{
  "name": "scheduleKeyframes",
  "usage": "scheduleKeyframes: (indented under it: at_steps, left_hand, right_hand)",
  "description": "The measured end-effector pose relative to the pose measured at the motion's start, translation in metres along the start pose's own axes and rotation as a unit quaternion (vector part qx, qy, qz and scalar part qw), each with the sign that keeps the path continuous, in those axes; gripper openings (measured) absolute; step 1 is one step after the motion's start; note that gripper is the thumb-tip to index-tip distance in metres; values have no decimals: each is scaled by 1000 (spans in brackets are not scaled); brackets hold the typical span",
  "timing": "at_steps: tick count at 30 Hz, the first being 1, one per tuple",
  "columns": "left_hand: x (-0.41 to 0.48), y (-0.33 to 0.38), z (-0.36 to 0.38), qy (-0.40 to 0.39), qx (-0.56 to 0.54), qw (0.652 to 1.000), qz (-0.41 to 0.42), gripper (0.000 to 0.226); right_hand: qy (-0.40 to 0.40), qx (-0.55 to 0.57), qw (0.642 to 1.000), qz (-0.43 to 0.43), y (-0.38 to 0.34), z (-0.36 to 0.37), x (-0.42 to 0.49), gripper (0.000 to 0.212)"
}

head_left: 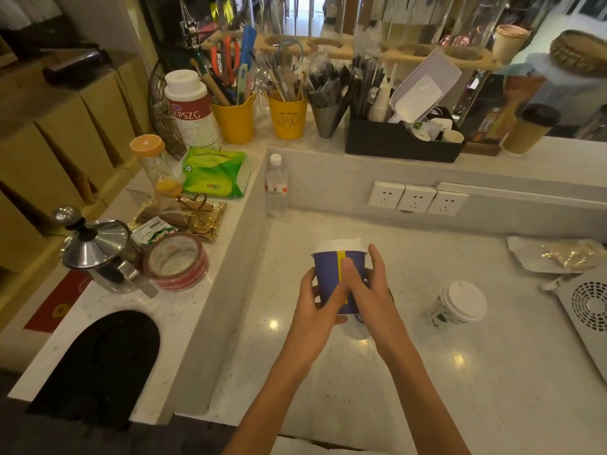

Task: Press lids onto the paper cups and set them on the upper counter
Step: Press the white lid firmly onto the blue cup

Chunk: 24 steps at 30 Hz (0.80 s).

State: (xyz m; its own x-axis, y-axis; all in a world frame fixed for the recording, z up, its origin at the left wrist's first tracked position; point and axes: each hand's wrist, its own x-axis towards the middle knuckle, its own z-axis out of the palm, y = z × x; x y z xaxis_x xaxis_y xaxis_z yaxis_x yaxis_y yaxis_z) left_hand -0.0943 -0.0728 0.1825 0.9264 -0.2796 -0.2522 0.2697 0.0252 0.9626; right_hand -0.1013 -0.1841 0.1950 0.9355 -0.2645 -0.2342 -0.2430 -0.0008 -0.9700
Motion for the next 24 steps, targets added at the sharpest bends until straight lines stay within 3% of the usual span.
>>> scheduleKeyframes:
  at_steps: [3,8,13,16,21,24]
  left_hand:
    - [-4,1,-1,-19,-11,1000,3,60]
    - [-7,0,-9,-42,-51,998,-2,62]
    - [-5,0,-15,-113,-90,988,-62,54]
    - [-7,-3,-10,-70,-91,992,-52,61]
    - [-11,-8,-2,-5,-4,1000,-16,72]
    - [-13,-11,-6,-8,6,1000,-4,79]
  right_hand:
    - [1,25,1000,0,1,-6,-2,84]
    - [-2,98,995,19,3,-15,-1,68]
    - [-34,79,996,18,9,-20,-5,54]
    - [-17,18,1000,1,9,-15,-5,43]
    - [-2,-15,1000,0,13,-5,-8,66]
    - [-16,9,1000,0,13,-8,-10,42]
